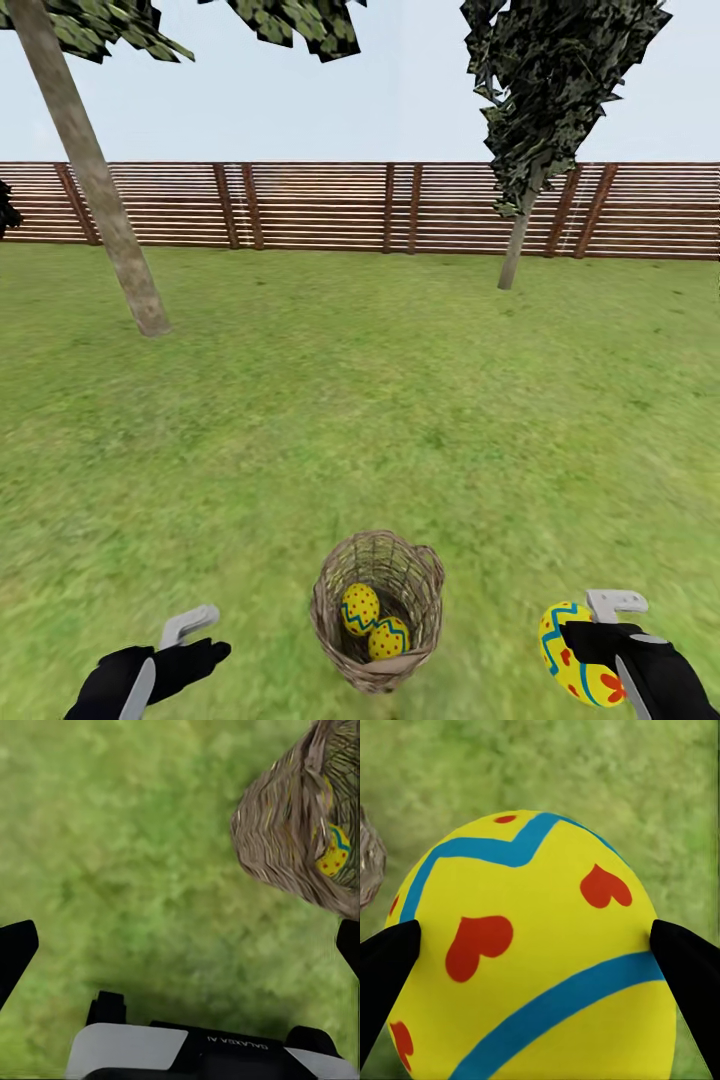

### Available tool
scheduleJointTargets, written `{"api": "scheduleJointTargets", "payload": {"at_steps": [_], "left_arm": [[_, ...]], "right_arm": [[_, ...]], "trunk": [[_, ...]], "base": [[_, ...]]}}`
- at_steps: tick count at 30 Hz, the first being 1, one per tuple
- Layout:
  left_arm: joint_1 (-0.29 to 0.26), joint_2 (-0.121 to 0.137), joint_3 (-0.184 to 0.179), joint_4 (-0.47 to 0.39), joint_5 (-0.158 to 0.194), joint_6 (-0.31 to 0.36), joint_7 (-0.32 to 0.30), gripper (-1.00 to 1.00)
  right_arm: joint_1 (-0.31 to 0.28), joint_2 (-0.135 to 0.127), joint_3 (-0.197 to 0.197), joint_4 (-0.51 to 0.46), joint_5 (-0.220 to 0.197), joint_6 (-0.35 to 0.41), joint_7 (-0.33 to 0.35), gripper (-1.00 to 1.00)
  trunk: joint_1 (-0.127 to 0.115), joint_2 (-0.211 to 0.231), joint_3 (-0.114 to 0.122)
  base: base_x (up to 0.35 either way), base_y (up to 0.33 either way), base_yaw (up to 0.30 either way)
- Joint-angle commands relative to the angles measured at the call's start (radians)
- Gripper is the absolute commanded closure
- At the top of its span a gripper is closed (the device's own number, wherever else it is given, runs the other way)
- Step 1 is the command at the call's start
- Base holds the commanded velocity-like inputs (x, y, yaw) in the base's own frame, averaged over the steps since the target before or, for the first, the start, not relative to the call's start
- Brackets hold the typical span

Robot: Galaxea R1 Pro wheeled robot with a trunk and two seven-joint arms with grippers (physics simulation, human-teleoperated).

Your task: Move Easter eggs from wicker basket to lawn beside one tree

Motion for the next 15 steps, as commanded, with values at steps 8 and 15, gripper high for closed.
{"api": "scheduleJointTargets", "payload": {"at_steps": [8, 15], "left_arm": [[0.001, 0.015, 0.007, 0.028, 0.003, 0.120, -0.006, -1.00], [0.001, 0.071, 0.013, 0.172, 0.008, 0.113, -0.081, -1.00]], "right_arm": [[-0.001, -0.001, -0.001, -0.002, 0.002, 0.012, 0.009, 1.00], [-0.001, 0.006, 0.004, -0.002, 0.002, 0.014, 0.010, 1.00]], "trunk": [[-0.031, 0.056, 0.024], [-0.058, 0.105, 0.046]], "base": [[-0.134, -0.305, 0.000], [-0.096, -0.301, 0.000]]}}
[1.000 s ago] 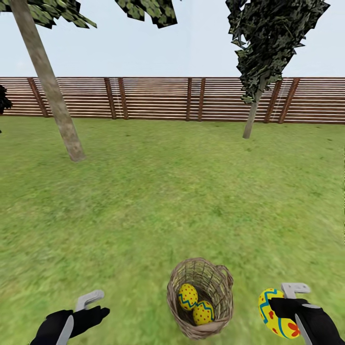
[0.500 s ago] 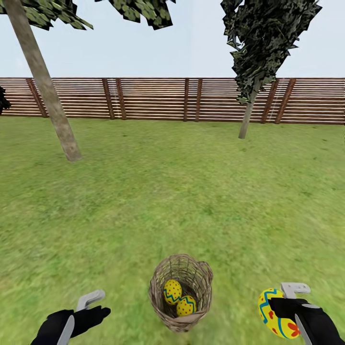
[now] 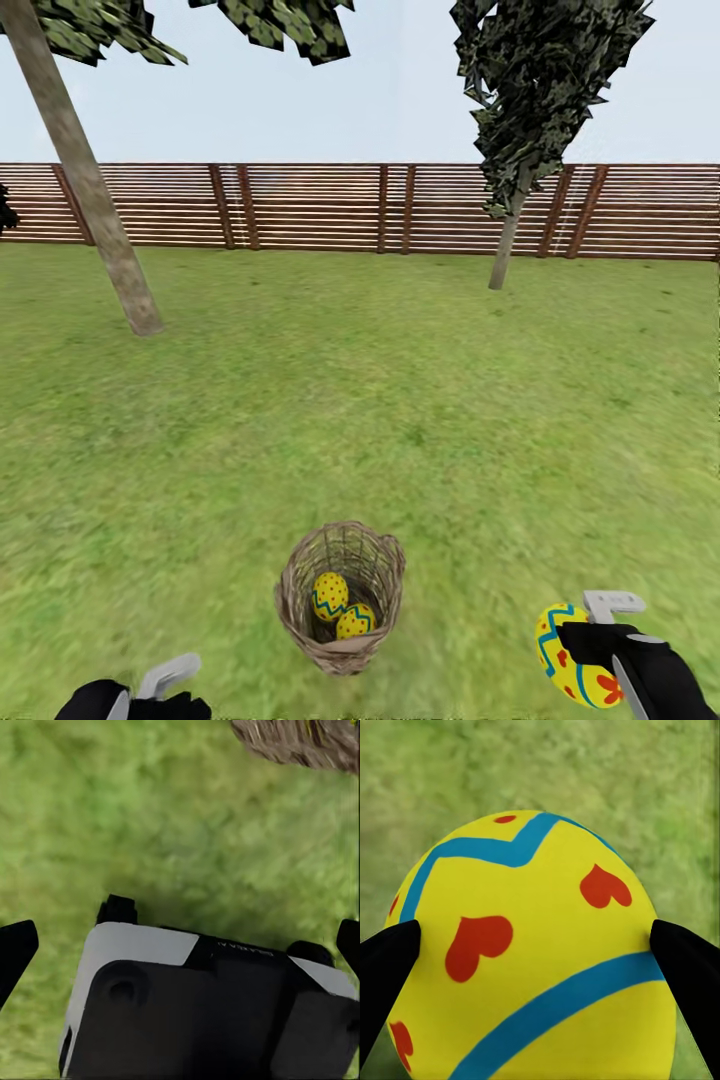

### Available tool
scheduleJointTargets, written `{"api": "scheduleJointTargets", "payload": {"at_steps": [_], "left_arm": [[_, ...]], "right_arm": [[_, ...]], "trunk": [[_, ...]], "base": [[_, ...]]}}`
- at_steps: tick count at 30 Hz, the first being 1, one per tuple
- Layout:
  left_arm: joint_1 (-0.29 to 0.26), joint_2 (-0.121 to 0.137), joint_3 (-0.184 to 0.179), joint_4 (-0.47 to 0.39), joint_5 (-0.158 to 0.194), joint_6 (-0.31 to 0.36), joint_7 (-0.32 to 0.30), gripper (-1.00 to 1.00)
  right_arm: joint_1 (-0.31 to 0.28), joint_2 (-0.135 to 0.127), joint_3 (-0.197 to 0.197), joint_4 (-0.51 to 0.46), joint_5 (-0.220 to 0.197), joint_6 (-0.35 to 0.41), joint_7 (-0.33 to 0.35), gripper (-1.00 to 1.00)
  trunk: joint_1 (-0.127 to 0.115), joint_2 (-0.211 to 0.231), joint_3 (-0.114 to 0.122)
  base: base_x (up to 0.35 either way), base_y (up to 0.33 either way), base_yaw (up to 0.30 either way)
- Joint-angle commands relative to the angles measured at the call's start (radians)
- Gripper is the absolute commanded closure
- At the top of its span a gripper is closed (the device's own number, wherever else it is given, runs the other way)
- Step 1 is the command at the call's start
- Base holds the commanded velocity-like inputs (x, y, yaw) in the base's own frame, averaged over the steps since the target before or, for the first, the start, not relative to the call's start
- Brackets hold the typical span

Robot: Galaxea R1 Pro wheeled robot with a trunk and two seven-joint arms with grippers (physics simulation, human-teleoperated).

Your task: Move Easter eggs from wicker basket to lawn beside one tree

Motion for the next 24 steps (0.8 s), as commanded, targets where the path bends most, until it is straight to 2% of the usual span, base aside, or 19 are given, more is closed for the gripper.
{"api": "scheduleJointTargets", "payload": {"at_steps": [1, 2, 5, 8, 12, 16, 18, 20, 24], "left_arm": [[0.000, 0.002, 0.002, 0.000, 0.001, 0.004, -0.038, -1.00], [0.000, 0.002, 0.002, -0.001, 0.001, 0.000, -0.049, -1.00], [0.000, 0.004, 0.005, -0.004, -0.003, -0.103, -0.054, -1.00], [0.000, 0.016, 0.022, -0.004, -0.003, -0.125, -0.057, -1.00], [0.000, 0.035, 0.024, -0.006, -0.005, -0.124, -0.059, -1.00], [0.000, 0.030, 0.015, -0.005, -0.004, -0.115, -0.060, -1.00], [0.000, 0.033, 0.016, -0.006, -0.005, -0.059, -0.059, -1.00], [0.000, 0.030, 0.015, -0.013, -0.005, -0.032, -0.058, -1.00], [0.000, 0.025, 0.014, -0.039, -0.005, -0.027, -0.061, -1.00]], "right_arm": [[-0.001, 0.000, 0.000, -0.001, 0.005, 0.005, 0.007, 1.00], [-0.001, 0.000, 0.000, -0.001, 0.005, 0.005, 0.007, 1.00], [-0.001, 0.003, 0.003, 0.001, 0.006, 0.005, 0.006, 1.00], [-0.001, 0.003, 0.028, 0.001, 0.006, 0.004, 0.006, 1.00], [-0.001, 0.003, 0.032, 0.001, 0.006, 0.004, 0.006, 1.00], [-0.001, 0.003, 0.035, 0.001, 0.006, 0.004, 0.006, 1.00], [-0.001, 0.003, 0.039, 0.002, 0.005, 0.005, 0.006, 1.00], [-0.001, 0.003, 0.040, 0.002, 0.005, 0.006, 0.006, 1.00], [-0.001, 0.002, 0.040, 0.002, 0.005, 0.006, 0.006, 1.00]], "trunk": [[0.000, -0.001, -0.001], [0.000, -0.001, -0.001], [0.000, -0.001, -0.001], [0.000, -0.001, -0.001], [0.000, -0.001, -0.001], [0.000, -0.001, -0.001], [0.000, -0.001, -0.001], [0.000, -0.001, -0.001], [0.000, -0.001, -0.001]], "base": [[-0.043, -0.295, 0.000], [-0.022, -0.258, 0.000], [-0.005, -0.070, 0.000], [0.009, -0.008, 0.000], [0.246, -0.051, 0.000], [0.318, -0.162, 0.000], [0.319, -0.177, 0.000], [0.319, -0.178, 0.000], [0.319, -0.177, 0.000]]}}
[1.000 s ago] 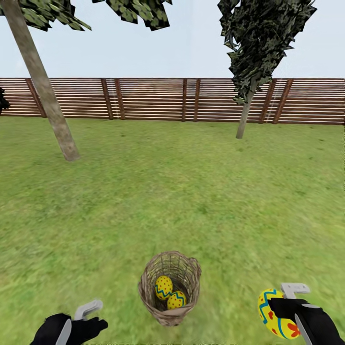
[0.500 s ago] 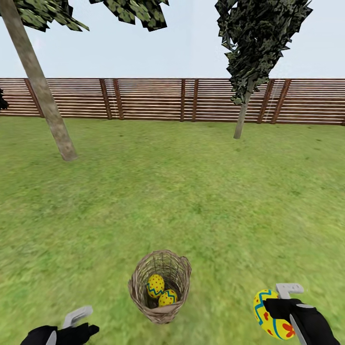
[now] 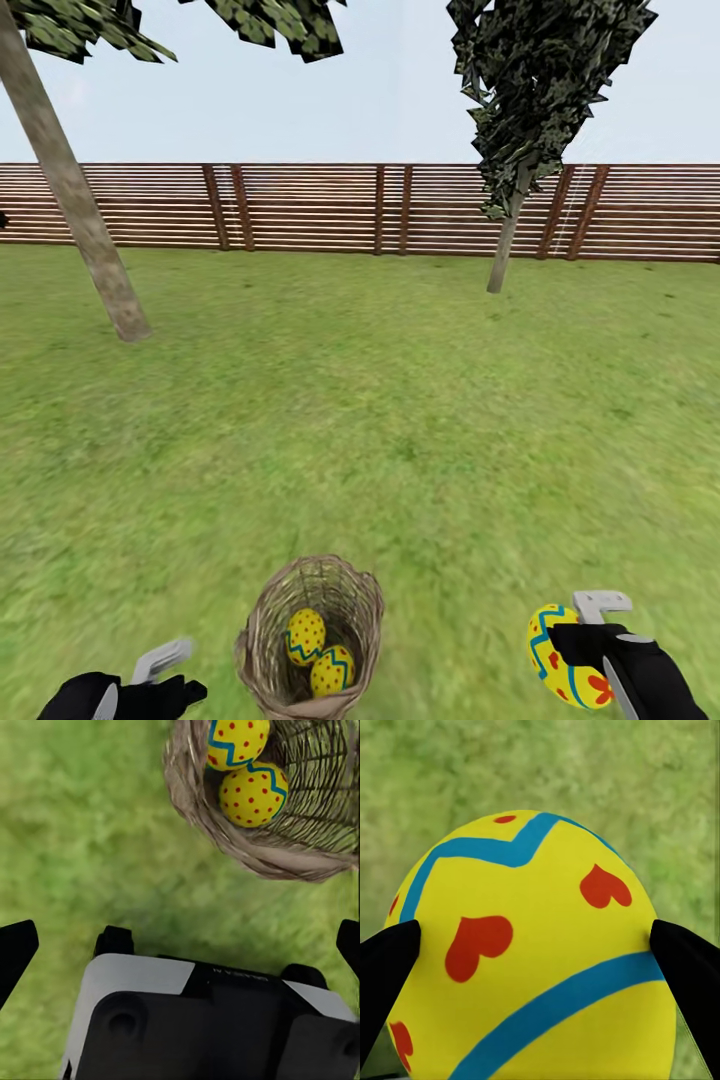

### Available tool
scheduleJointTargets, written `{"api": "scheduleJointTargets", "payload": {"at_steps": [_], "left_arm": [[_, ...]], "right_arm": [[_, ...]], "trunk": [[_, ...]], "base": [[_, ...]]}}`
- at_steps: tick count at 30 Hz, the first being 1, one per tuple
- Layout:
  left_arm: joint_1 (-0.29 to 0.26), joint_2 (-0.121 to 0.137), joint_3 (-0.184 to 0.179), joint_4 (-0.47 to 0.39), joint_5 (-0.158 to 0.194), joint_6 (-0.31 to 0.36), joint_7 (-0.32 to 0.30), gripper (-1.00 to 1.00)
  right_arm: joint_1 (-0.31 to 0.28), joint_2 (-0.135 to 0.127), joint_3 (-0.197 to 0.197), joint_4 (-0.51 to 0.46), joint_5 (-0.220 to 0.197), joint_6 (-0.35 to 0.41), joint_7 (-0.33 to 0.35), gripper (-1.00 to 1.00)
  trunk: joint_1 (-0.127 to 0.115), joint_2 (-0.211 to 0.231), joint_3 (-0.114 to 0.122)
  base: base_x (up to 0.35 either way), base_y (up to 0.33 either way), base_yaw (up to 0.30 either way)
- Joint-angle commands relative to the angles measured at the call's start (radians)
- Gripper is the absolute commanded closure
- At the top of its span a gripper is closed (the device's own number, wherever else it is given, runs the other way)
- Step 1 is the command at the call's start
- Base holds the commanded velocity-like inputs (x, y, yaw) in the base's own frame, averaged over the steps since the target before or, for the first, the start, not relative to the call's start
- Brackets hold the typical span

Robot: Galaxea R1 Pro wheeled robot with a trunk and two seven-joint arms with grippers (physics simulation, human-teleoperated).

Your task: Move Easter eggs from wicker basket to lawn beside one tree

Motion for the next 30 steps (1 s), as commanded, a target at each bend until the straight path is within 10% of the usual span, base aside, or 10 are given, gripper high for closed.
{"api": "scheduleJointTargets", "payload": {"at_steps": [1, 10, 14, 30], "left_arm": [[-0.001, -0.003, -0.002, -0.005, 0.003, 0.005, -0.002, -1.00], [-0.001, -0.018, -0.094, -0.039, 0.004, 0.012, -0.006, -1.00], [-0.001, -0.016, -0.240, -0.107, 0.000, 0.020, 0.006, -1.00], [-0.004, -0.046, -0.228, -0.117, 0.013, 0.067, 0.156, -1.00]], "right_arm": [[-0.001, 0.000, -0.002, -0.001, 0.005, 0.005, 0.007, 1.00], [-0.001, 0.001, 0.016, -0.001, 0.005, 0.004, 0.007, 1.00], [-0.001, 0.001, 0.020, 0.000, 0.005, 0.004, 0.007, 1.00], [-0.001, 0.000, 0.021, 0.038, 0.005, 0.003, 0.008, 1.00]], "trunk": [[0.001, -0.001, -0.001], [0.001, -0.001, -0.001], [0.001, -0.001, -0.001], [0.001, -0.001, -0.001]], "base": [[0.319, -0.171, 0.000], [0.219, -0.108, 0.000], [0.004, -0.002, 0.000], [0.000, 0.000, 0.000]]}}
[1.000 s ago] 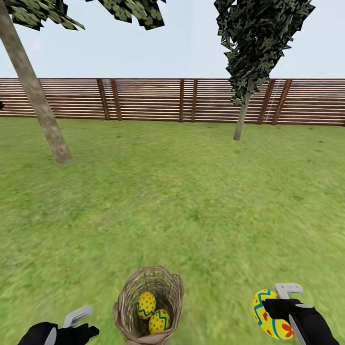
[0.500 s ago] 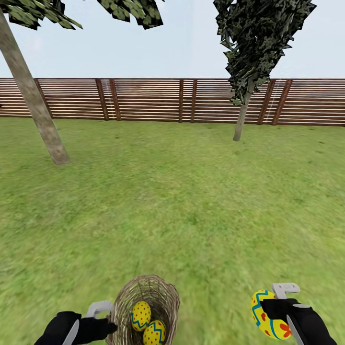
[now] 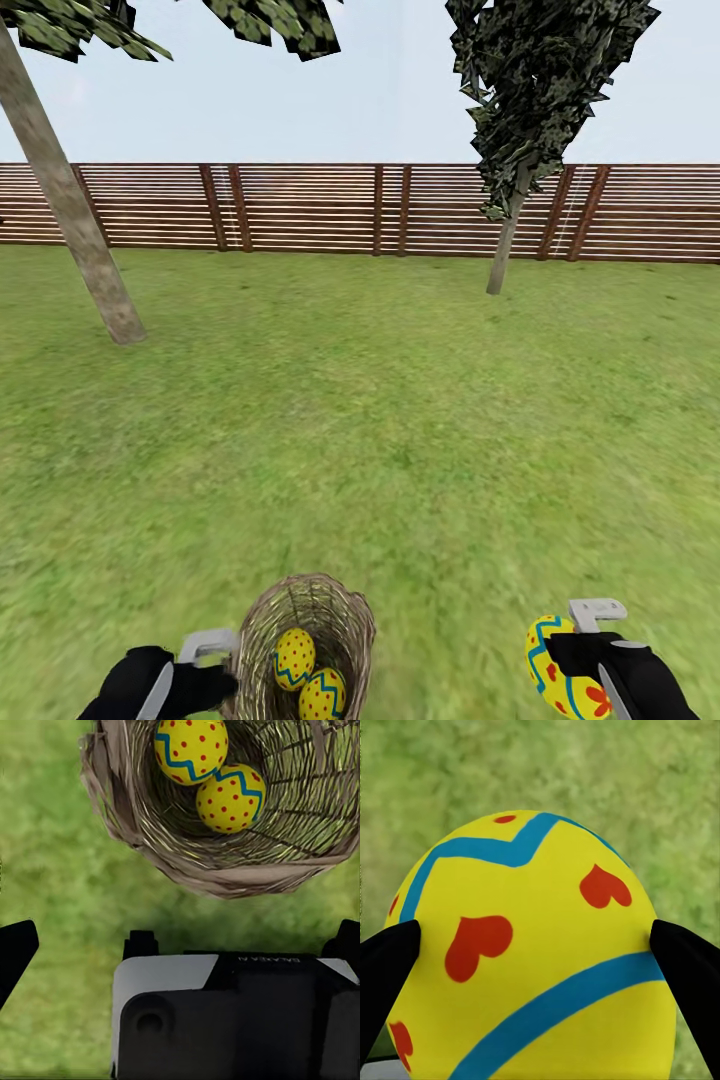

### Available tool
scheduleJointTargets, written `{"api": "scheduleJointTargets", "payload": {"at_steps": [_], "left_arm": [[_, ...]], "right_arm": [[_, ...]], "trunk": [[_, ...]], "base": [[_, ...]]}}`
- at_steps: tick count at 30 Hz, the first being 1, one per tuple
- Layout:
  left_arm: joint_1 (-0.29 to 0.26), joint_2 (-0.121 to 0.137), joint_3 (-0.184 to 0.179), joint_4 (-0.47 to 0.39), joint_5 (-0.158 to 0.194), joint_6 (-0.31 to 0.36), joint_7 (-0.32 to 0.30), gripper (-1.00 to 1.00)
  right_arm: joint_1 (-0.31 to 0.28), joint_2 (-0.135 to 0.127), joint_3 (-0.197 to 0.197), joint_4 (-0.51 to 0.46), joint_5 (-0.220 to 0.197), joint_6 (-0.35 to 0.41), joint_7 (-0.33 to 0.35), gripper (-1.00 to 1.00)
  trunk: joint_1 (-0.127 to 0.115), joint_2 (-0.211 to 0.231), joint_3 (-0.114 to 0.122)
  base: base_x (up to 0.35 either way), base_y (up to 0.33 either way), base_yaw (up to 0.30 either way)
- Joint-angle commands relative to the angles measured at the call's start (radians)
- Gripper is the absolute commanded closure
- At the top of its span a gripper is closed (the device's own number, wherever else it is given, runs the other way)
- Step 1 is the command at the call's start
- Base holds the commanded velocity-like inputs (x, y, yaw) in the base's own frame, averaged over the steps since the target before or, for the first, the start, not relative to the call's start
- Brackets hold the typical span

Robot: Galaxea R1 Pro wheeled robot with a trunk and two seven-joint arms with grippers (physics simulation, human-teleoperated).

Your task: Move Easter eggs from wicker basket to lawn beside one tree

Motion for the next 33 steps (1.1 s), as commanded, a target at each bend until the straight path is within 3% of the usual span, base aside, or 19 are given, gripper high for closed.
{"api": "scheduleJointTargets", "payload": {"at_steps": [1, 2, 4, 6, 7, 10, 11, 12, 13, 15, 17, 22, 27, 29, 31, 33], "left_arm": [[0.000, 0.000, 0.024, 0.001, 0.006, 0.007, -0.005, -1.00], [0.000, 0.003, 0.045, 0.003, 0.011, 0.009, -0.011, -1.00], [0.000, 0.007, 0.054, 0.007, 0.009, 0.011, -0.050, -1.00], [0.004, 0.018, 0.057, 0.007, 0.003, 0.011, -0.168, -1.00], [0.008, 0.049, 0.058, -0.002, -0.002, 0.001, -0.245, -1.00], [0.044, 0.138, 0.061, -0.068, -0.003, -0.117, -0.304, -1.00], [0.095, 0.167, 0.072, -0.140, -0.002, -0.147, -0.326, -1.00], [0.141, 0.177, 0.083, -0.232, -0.002, -0.139, -0.335, -1.00], [0.167, 0.177, 0.090, -0.328, -0.003, -0.050, -0.336, -1.00], [0.176, 0.176, 0.133, -0.432, -0.004, 0.077, -0.335, -1.00], [0.178, 0.172, 0.178, -0.459, -0.005, 0.115, -0.335, -1.00], [0.179, 0.165, 0.193, -0.341, -0.004, 0.110, -0.335, -1.00], [0.179, 0.163, 0.190, -0.328, -0.005, 0.108, -0.334, -1.00], [0.179, 0.145, 0.185, -0.327, -0.006, 0.108, -0.333, -1.00], [0.179, 0.103, 0.182, -0.311, -0.038, 0.107, -0.331, -1.00], [0.177, 0.065, 0.182, -0.239, -0.119, 0.105, -0.310, -1.00]], "right_arm": [[-0.001, 0.000, -0.002, -0.001, 0.005, 0.005, 0.007, 1.00], [-0.001, 0.000, -0.002, -0.001, 0.005, 0.005, 0.007, 1.00], [-0.001, -0.001, -0.002, -0.001, 0.005, 0.005, 0.006, 1.00], [-0.001, -0.001, -0.003, -0.001, 0.005, 0.005, 0.006, 1.00], [-0.001, -0.001, -0.004, -0.001, 0.004, 0.004, 0.006, 1.00], [-0.001, -0.001, -0.004, -0.001, 0.005, 0.004, 0.006, 1.00], [-0.001, -0.001, -0.004, -0.001, 0.005, 0.003, 0.005, 1.00], [-0.001, -0.001, -0.004, -0.001, 0.005, 0.003, 0.005, 1.00], [-0.001, -0.001, -0.004, -0.001, 0.005, 0.003, 0.006, 1.00], [-0.001, -0.001, -0.004, -0.001, 0.005, 0.003, 0.005, 1.00], [-0.001, -0.001, -0.003, -0.001, 0.006, 0.003, 0.005, 1.00], [-0.001, -0.001, -0.005, 0.000, 0.006, 0.001, 0.005, 1.00], [-0.001, -0.002, -0.005, 0.000, 0.006, 0.000, 0.005, 1.00], [-0.001, -0.002, -0.005, 0.000, 0.006, 0.000, 0.005, 1.00], [-0.001, -0.003, -0.006, 0.000, 0.006, 0.000, 0.005, 1.00], [-0.001, -0.004, -0.006, 0.000, 0.006, 0.000, 0.005, 1.00]], "trunk": [[0.000, -0.001, -0.001], [0.000, -0.001, -0.001], [0.000, -0.001, -0.001], [0.000, -0.001, -0.001], [0.000, -0.001, -0.001], [0.000, -0.001, -0.001], [0.000, -0.001, -0.001], [0.000, -0.001, -0.001], [0.000, -0.001, -0.001], [0.000, -0.001, -0.001], [0.000, -0.001, -0.001], [0.000, -0.001, -0.001], [0.000, -0.001, -0.001], [0.000, -0.001, -0.001], [0.000, -0.001, -0.001], [0.000, -0.001, -0.001]], "base": [[0.000, 0.000, 0.000], [0.000, 0.000, 0.000], [0.000, 0.000, 0.000], [0.000, 0.000, 0.000], [0.000, 0.000, 0.000], [0.000, 0.000, 0.000], [0.000, 0.000, 0.000], [0.000, 0.000, 0.000], [0.000, 0.000, 0.000], [0.000, 0.000, 0.000], [0.000, 0.000, 0.000], [0.000, 0.000, 0.000], [0.000, 0.000, 0.000], [0.000, 0.000, 0.000], [0.000, 0.000, 0.000], [0.000, 0.000, 0.000]]}}
